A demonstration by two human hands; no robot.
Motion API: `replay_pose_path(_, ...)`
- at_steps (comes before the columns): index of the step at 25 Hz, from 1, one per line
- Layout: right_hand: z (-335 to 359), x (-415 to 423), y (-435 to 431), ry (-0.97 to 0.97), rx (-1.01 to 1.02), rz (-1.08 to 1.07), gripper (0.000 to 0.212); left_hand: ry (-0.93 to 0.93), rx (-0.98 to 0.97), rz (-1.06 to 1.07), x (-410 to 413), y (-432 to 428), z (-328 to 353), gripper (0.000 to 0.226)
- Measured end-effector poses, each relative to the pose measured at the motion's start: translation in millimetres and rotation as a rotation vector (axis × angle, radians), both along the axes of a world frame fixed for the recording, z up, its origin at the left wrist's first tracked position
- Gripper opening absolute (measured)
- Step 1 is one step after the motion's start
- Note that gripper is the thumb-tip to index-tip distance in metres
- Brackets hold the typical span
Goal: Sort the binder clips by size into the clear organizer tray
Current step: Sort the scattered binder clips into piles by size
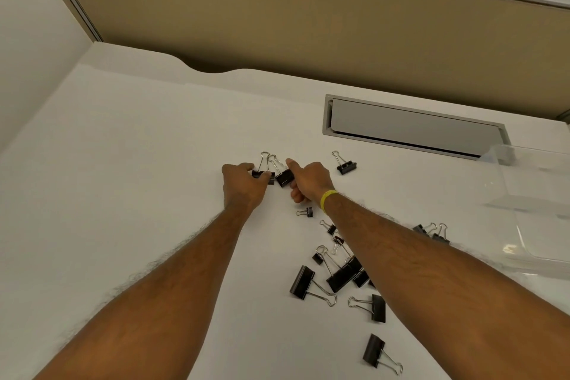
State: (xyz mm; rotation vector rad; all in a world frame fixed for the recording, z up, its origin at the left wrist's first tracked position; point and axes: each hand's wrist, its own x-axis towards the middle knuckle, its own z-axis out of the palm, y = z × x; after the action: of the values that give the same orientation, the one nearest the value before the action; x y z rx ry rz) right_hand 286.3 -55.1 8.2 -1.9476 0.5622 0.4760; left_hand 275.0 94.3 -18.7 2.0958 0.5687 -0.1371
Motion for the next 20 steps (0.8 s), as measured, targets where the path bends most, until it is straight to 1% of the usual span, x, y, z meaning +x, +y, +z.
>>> replay_pose_path(3, 6.6, -7.9, -9.9, -0.008, -0.008, 0.018, 0.059, -0.005, 0.04, -0.036, -7.3, 5.0, 5.4, 0.058)
replay_pose_path(7, 16.3, -29.5, -27.9, -0.104, -0.066, 0.067, 0.053, -0.08, 0.156, -0.1, -37.5, 12.2, 16.5, 0.042)
replay_pose_path(10, 20.9, -55.5, -43.7, -0.199, -0.113, 0.135, 0.047, -0.152, 0.256, -0.212, -71.8, 5.4, 21.0, 0.036)
replay_pose_path(12, 22.9, -74.1, -51.0, -0.22, -0.138, 0.195, 0.042, -0.203, 0.24, -0.363, -94.3, -1.2, 21.1, 0.036)
replay_pose_path(14, 25.1, -93.7, -58.3, -0.237, -0.168, 0.255, 0.034, -0.227, 0.218, -0.612, -115.8, -7.7, 20.8, 0.039)
replay_pose_path(16, 25.2, -110.2, -65.6, -0.248, -0.19, 0.3, 0.026, -0.223, 0.249, -0.858, -131.4, -13.5, 20.8, 0.043)
replay_pose_path(18, 22.1, -123.9, -73.4, -0.271, -0.245, 0.345, 0.02, -0.21, 0.324, -1.01, -142.6, -18.2, 21.0, 0.049)
replay_pose_path(20, 19.9, -138.5, -80.9, -0.315, -0.325, 0.381, 0.015, -0.213, 0.406, -1.096, -153.3, -22.7, 22.1, 0.055)
